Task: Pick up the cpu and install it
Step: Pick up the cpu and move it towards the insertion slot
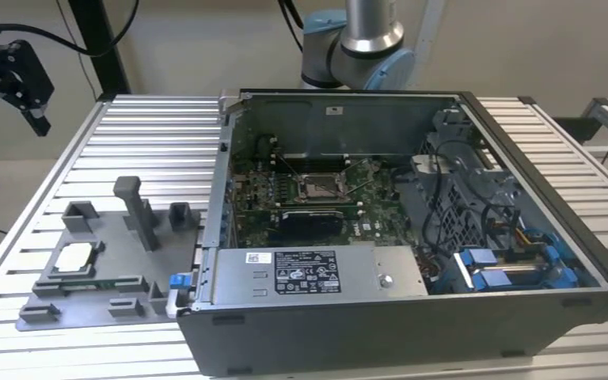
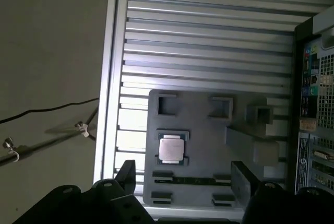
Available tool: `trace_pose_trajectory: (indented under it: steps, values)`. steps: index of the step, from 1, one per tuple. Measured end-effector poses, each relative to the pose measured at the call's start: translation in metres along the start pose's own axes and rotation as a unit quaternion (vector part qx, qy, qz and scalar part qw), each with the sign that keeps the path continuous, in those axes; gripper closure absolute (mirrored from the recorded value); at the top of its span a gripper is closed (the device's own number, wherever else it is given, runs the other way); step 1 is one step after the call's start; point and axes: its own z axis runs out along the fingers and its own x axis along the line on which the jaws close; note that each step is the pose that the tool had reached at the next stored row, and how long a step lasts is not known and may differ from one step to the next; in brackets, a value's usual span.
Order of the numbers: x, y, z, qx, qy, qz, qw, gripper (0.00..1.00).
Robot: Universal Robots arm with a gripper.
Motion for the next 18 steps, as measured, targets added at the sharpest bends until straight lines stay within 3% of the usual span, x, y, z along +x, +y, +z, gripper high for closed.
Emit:
trace_pose_trajectory:
  steps: [6, 10, 18]
  values:
    - [0.0000, 0.0000, 0.0002, 0.0000, 0.0000, 0.000, 1.00000, 0.00]
    - [-0.0004, -0.0003, 0.0020, -0.0008, 0.0135, 0.004, 0.99990, 0.00]
    - [-0.0027, -0.0015, 0.0136, 0.0011, 0.0146, 0.005, 0.99988, 0.00]
